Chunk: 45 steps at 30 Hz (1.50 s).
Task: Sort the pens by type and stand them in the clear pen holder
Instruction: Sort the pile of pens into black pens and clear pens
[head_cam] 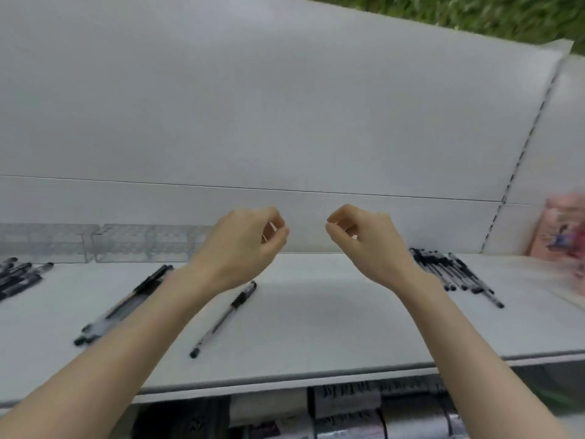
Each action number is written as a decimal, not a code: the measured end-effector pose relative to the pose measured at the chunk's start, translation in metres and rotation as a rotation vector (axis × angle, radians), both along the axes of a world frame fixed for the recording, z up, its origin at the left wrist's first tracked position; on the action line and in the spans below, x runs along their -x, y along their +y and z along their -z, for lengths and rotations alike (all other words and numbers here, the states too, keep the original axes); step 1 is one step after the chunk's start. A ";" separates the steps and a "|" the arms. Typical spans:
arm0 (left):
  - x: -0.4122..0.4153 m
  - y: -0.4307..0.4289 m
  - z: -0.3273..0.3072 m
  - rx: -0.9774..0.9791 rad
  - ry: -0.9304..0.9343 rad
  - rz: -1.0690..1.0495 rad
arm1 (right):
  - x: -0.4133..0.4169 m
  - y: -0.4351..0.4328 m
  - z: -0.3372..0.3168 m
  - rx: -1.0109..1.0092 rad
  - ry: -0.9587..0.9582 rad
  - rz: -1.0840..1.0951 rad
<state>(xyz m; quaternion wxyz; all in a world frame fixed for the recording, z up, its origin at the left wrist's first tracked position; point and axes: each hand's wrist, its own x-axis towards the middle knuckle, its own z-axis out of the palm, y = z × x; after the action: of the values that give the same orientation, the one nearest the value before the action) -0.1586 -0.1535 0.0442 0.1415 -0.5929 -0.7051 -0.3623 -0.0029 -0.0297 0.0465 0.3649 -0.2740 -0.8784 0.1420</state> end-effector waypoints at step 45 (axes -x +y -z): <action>-0.247 0.327 0.067 0.422 -0.487 -0.259 | -0.160 0.319 0.046 0.868 -0.115 -0.266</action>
<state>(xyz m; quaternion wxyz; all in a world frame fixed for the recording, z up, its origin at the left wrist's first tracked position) 0.0883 0.1733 -0.0224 -0.1120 -0.4106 -0.8471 -0.3183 0.1574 0.2891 0.0003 0.1454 -0.2937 -0.7840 0.5273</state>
